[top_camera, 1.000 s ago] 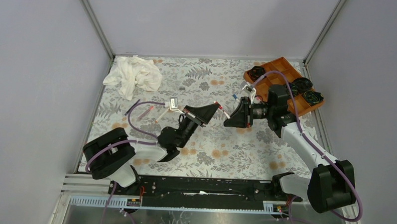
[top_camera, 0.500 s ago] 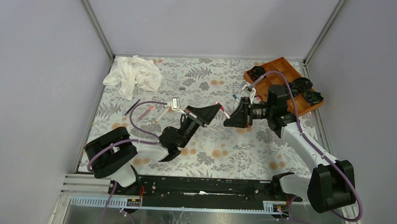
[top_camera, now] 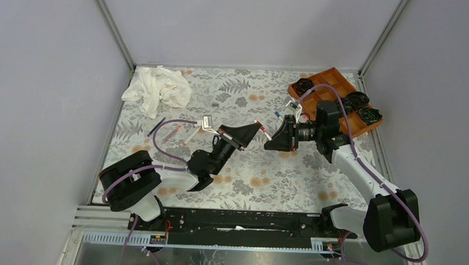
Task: Insert the pens into the pen caps
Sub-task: Insert the pen cap onto the pen.
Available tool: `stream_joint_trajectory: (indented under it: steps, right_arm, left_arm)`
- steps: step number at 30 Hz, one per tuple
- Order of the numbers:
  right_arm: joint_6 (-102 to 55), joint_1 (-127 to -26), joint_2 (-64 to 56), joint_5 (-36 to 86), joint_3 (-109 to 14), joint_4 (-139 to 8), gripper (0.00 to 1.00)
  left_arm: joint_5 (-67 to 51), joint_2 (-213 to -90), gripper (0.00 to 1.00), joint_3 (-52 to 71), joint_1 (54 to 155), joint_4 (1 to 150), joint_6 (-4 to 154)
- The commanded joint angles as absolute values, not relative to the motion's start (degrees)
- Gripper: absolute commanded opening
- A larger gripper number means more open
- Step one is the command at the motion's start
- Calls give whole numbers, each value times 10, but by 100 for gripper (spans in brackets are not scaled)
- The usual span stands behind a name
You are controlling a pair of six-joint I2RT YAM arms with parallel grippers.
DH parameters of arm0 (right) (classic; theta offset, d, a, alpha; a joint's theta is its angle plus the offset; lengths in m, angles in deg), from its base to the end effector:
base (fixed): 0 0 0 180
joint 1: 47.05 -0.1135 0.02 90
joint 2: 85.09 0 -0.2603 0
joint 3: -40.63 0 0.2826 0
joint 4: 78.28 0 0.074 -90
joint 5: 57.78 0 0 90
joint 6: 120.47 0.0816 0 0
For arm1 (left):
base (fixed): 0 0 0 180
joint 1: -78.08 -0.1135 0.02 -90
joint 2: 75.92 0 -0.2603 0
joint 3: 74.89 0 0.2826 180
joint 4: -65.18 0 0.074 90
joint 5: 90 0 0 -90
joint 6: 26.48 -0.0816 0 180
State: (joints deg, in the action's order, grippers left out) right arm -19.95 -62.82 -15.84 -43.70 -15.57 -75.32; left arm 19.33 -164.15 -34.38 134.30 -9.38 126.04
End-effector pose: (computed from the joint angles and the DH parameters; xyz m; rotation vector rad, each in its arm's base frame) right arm 0.2607 0.1559 0.2672 -1.0323 1.5853 1.5185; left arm 0.2097 -0.2649 0.2328 -0.4133 1.2257 -1.6368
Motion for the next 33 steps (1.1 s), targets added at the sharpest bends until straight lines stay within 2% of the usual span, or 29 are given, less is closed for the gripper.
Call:
stream_joint_trajectory:
  steps: [1,33]
  right_arm:
    - [-202,-632,-172,-430,-165,-761,0]
    - [-194,-629,-165,-420,-164,-762,0]
  left_arm:
    - [202,-1635,0,-351,1347,-141,1259]
    - [180,-1649,0,-345,1347,-141,1262]
